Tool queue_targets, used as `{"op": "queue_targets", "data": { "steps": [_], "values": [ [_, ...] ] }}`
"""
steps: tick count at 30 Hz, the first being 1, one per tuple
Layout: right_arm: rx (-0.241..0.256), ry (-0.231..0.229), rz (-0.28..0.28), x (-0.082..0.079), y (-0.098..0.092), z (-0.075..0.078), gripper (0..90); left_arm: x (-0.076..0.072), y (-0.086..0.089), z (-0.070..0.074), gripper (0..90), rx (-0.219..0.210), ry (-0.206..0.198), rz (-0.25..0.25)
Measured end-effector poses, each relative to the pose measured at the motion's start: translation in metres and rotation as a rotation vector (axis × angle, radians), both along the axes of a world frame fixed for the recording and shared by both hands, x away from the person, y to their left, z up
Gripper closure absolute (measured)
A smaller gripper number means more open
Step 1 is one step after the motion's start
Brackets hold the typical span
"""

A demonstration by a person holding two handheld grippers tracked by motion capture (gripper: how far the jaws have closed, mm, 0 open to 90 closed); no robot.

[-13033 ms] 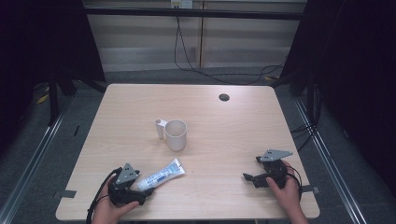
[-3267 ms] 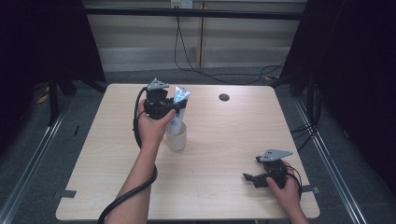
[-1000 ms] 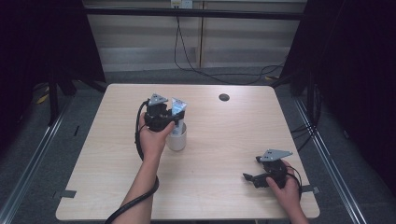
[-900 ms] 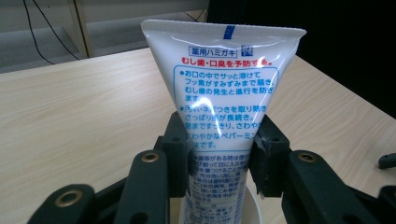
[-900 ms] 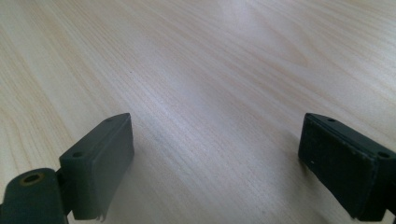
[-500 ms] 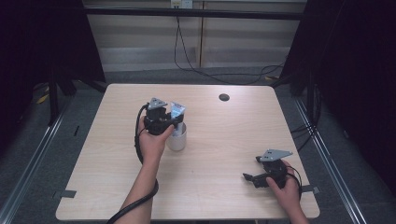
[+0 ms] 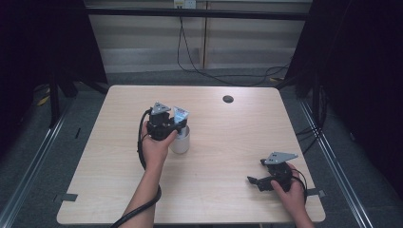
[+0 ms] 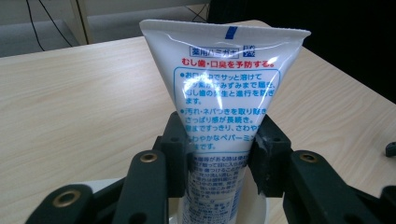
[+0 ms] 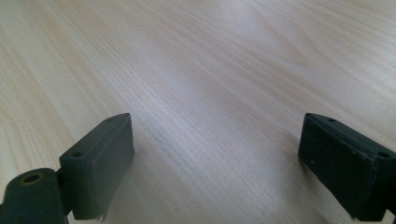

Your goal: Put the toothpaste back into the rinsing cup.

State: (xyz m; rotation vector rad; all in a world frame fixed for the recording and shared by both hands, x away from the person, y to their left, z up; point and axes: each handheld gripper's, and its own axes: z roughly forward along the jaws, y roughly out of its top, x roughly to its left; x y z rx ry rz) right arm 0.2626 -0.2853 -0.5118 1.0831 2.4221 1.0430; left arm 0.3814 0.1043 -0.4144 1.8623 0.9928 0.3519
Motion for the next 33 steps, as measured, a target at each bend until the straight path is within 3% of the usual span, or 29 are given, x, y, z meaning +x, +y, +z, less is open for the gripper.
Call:
{"op": "queue_targets", "data": {
  "steps": [33],
  "values": [
    [0.000,0.000,0.000,0.000,0.000,0.000,10.2,-0.010,-0.005,-0.014,62.1,0.028,-0.016,-0.017]
  ]
}}
